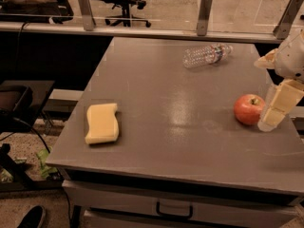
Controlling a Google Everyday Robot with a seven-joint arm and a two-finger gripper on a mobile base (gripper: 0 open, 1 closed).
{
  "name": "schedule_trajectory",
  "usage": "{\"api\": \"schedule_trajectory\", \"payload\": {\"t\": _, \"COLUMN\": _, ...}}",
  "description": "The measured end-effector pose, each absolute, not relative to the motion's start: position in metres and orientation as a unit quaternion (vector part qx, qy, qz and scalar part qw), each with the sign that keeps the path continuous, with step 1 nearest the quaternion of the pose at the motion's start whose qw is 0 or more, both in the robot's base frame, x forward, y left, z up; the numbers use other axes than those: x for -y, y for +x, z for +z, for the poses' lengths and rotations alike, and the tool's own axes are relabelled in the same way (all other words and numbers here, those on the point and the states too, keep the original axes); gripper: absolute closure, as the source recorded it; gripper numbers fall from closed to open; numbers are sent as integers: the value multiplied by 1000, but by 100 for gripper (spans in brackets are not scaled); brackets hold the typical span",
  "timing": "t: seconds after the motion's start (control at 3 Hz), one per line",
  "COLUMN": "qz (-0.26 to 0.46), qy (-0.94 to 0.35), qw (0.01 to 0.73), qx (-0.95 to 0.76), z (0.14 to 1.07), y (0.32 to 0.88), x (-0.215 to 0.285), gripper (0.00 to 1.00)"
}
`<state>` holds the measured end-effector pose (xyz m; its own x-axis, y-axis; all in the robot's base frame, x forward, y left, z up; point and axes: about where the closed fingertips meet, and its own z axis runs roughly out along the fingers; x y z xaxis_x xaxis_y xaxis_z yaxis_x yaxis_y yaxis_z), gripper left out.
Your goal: Move apple near sponge
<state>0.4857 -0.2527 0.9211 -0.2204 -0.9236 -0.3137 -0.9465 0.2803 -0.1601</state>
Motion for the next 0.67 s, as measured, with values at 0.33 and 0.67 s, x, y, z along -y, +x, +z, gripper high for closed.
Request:
{"api": "schedule_trajectory", "payload": {"t": 0.33, "qz": 38, "qy": -602, "qw": 171, "qx": -779, "z": 897, "y": 498, "x": 265, "gripper": 0}}
{"api": "schedule_trajectory", "payload": {"t": 0.67, "qz": 44, "qy": -603, "qw": 164, "qx": -779, "z": 875, "y": 505, "x": 276, "gripper": 0}}
